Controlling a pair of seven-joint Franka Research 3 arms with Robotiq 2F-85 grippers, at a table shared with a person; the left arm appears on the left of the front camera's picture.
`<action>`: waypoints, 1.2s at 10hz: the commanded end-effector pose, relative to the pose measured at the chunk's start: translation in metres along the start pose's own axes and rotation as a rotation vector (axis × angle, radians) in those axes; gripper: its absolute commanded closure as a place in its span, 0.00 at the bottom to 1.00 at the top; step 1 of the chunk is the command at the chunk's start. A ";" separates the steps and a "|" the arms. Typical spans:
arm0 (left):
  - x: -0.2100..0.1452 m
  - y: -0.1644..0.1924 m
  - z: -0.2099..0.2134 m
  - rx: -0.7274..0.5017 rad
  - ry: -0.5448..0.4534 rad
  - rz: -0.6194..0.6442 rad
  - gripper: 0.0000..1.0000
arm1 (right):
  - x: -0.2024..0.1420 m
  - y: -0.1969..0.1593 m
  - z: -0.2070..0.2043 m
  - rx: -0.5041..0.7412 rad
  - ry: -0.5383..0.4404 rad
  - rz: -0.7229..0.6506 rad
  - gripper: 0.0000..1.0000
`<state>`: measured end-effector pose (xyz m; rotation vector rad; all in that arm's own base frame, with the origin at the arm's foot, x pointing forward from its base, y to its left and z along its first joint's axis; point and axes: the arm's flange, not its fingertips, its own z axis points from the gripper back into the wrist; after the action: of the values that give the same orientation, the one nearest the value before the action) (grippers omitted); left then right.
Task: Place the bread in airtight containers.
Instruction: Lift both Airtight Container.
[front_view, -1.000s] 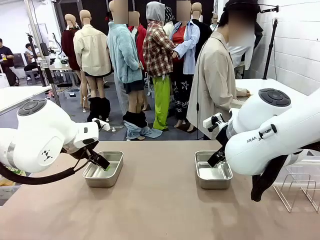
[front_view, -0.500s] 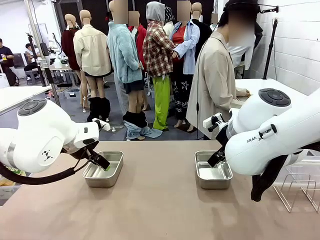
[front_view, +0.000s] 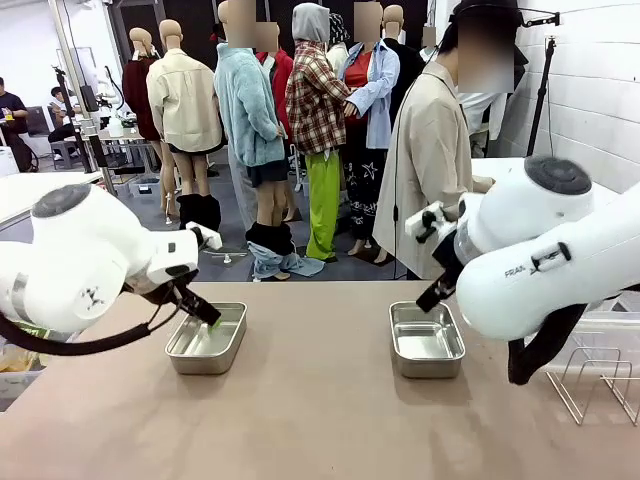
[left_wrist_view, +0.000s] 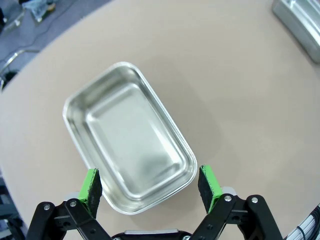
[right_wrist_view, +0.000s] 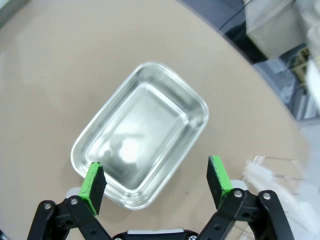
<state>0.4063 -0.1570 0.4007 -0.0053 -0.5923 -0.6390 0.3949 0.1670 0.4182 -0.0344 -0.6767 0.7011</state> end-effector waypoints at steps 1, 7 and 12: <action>0.022 0.016 0.050 0.078 0.000 -0.060 0.00 | 0.010 -0.012 0.037 -0.101 -0.072 -0.048 0.00; -0.007 0.108 0.187 0.247 0.006 0.098 0.00 | -0.080 -0.186 0.150 -0.436 -0.058 -0.565 0.00; -0.064 0.146 0.262 0.337 -0.094 0.301 0.00 | -0.194 -0.275 0.172 -0.545 0.105 -0.928 0.00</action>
<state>0.3210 0.0434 0.6181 0.1772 -0.7524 -0.2815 0.3343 -0.2027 0.5147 -0.2254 -0.7104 -0.3302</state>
